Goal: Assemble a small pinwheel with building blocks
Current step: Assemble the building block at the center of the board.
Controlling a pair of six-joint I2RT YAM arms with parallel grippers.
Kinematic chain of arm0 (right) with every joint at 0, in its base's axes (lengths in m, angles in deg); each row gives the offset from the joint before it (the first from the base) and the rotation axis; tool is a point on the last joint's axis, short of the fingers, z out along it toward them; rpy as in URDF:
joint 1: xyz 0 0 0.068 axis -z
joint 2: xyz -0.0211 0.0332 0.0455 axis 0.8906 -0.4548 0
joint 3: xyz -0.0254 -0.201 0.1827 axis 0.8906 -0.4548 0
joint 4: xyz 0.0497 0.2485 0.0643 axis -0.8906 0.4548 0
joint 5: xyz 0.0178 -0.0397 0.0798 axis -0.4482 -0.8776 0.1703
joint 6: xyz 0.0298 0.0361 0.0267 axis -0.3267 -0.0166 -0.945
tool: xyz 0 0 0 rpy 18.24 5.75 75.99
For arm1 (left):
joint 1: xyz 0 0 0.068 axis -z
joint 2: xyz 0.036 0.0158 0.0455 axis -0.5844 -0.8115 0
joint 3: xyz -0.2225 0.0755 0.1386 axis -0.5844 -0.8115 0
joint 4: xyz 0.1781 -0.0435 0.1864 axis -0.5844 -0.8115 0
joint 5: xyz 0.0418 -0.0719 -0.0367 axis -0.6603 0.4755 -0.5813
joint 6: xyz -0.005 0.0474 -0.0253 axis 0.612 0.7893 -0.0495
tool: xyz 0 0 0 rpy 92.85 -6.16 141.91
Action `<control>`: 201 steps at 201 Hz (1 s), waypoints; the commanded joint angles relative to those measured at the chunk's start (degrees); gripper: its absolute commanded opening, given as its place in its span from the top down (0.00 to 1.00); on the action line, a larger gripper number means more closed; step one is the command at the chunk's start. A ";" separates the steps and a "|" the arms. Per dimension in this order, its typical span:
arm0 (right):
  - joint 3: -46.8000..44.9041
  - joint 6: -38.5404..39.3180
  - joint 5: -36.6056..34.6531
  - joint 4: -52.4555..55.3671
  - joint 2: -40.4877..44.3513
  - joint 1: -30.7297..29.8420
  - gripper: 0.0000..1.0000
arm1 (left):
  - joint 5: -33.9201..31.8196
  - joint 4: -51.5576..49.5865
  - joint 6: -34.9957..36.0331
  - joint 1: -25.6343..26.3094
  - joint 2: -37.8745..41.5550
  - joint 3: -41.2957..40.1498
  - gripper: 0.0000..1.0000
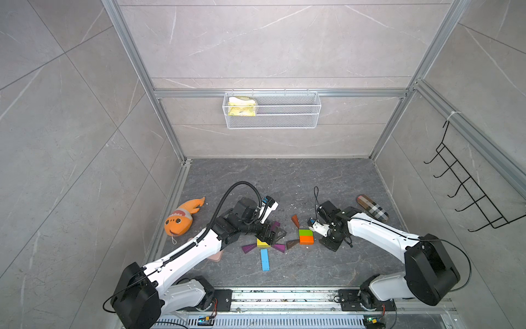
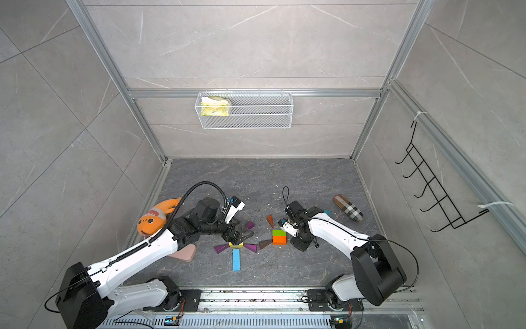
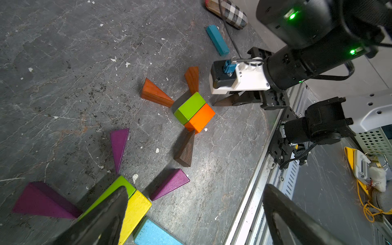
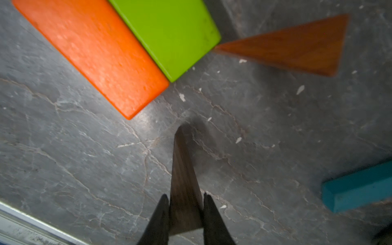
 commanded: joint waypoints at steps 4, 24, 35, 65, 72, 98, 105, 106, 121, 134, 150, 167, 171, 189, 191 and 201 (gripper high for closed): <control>-0.54 -0.46 -0.75 -0.90 -1.36 -0.92 0.83 | 2.00 0.03 -0.28 -0.32 1.34 1.42 0.00; -0.43 -0.07 -0.01 -0.86 -2.40 -1.27 0.84 | 1.61 -0.02 -0.76 -0.31 0.89 1.51 0.00; -0.51 -0.11 -0.02 -1.08 -2.53 -1.47 0.84 | 1.63 0.37 -1.12 -0.31 0.83 1.21 0.00; -0.70 -0.02 0.15 -1.65 -2.70 -1.74 0.83 | 1.75 0.77 -1.52 -0.32 0.72 1.07 0.00; -0.69 -0.10 0.19 -1.75 -2.71 -1.82 0.83 | 1.76 0.60 -1.48 -0.30 0.69 1.07 0.00; -0.79 -0.18 0.35 -2.59 -3.44 -1.81 0.82 | 1.42 0.12 -1.39 -0.31 0.69 1.03 0.00; -0.70 -0.17 0.51 -2.59 -3.86 -1.82 0.82 | 1.40 0.13 -1.52 -0.26 0.68 1.02 0.00; -0.61 -0.18 0.53 -2.63 -3.90 -1.82 0.82 | 1.41 0.12 -1.50 -0.29 0.65 1.00 0.00; -0.35 -0.19 1.10 -2.90 -4.29 -1.95 0.82 | 1.35 0.49 -1.74 -0.32 0.64 0.81 0.00; -0.43 -0.27 1.23 -3.37 -4.38 -2.02 0.83 | 1.27 0.62 -1.93 -0.27 0.42 0.67 0.00; -0.52 -0.20 0.59 -2.66 -4.34 -2.00 0.82 | 1.31 0.39 -2.07 -0.31 0.30 0.72 0.00; -0.77 0.22 1.57 -2.84 -3.36 -2.09 0.82 | 1.32 0.91 -2.44 -0.31 0.50 0.44 0.00; -0.74 0.39 2.10 -2.96 -3.18 -2.10 0.82 | 1.29 1.01 -2.44 -0.30 0.52 0.44 0.00; -0.64 0.69 3.15 -2.66 -2.80 -2.40 0.83 | 1.32 0.96 -2.49 -0.31 0.32 0.63 0.00; -0.68 0.75 3.11 -2.63 -2.80 -2.40 0.83 | 1.30 1.04 -2.52 -0.31 0.24 0.59 0.00; -0.78 0.87 3.09 -2.33 -2.89 -2.48 0.84 | 1.31 1.02 -2.53 -0.31 0.22 0.63 0.00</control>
